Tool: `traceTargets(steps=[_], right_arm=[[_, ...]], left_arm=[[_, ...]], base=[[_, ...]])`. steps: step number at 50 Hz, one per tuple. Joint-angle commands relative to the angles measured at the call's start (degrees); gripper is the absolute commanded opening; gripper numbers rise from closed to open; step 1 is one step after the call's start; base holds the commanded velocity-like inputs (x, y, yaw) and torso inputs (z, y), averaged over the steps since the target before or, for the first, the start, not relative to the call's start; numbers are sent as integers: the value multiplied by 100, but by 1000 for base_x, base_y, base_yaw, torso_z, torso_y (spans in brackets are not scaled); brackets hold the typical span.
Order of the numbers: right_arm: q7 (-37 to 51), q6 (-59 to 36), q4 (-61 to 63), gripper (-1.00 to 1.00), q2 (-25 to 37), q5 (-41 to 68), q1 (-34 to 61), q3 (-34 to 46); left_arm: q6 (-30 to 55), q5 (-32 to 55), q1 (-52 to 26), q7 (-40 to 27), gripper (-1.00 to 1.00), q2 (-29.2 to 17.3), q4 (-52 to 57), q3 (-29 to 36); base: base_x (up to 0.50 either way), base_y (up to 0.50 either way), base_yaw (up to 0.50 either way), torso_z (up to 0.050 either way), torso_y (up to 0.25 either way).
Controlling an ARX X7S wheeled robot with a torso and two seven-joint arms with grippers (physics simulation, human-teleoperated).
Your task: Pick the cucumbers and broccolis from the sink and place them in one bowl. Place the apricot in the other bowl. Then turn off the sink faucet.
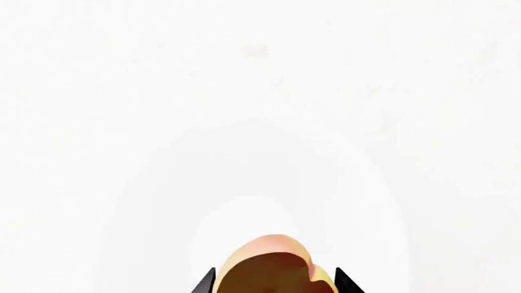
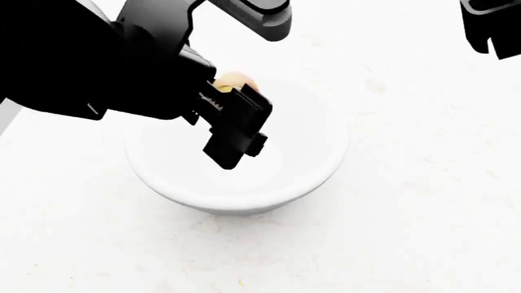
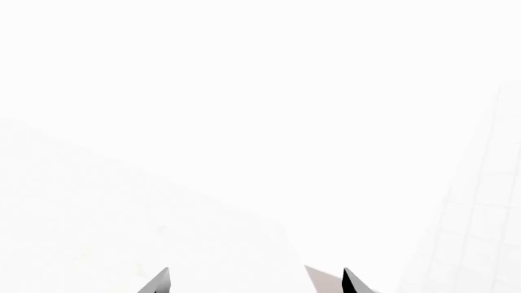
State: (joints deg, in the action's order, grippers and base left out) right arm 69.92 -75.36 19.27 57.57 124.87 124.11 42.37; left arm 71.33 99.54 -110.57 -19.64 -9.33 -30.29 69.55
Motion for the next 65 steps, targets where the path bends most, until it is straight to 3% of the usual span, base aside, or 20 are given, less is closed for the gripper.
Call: traceTargets(steps=[1,33,34,46,51,54,57,60,65], right_arm=[[-253,68,67,100,16,-156,-144,-224],[-210,89,49,100,-12,-48,-25,-120],[-202,90,47,100,-8,-40,-18,-115],[-197,123,103,100,37,-13,-39,-113],[-211,180,186,100,102,-30,-142,-138],[-187,195,302,100,165,-25,-187,-147],[-232,279,484,100,299,-64,-352,-228],[-225,293,514,100,346,-48,-374,-231],[-201,318,571,100,402,-2,-401,-223]], left_arm=[[-277,-581,148,771,-100,466,-601,225],[-418,-863,211,1084,-100,589,-1204,505],[-430,-865,193,997,100,618,-1341,502],[-497,-786,19,831,100,444,-1185,371],[-484,-360,-348,247,100,-51,-448,-95],[-530,268,-435,-719,100,-680,731,-592],[-913,1204,-161,-2198,100,-1628,2747,-1160],[-1299,1594,80,-2767,100,-2217,3768,-1537],[-1822,1813,574,-3148,100,-3019,4918,-2017]], base=[[0,0,0,0,0],[0,0,0,0,0],[0,0,0,0,0],[0,0,0,0,1],[0,0,0,0,0],[0,0,0,0,0],[0,0,0,0,0],[0,0,0,0,0],[0,0,0,0,0]])
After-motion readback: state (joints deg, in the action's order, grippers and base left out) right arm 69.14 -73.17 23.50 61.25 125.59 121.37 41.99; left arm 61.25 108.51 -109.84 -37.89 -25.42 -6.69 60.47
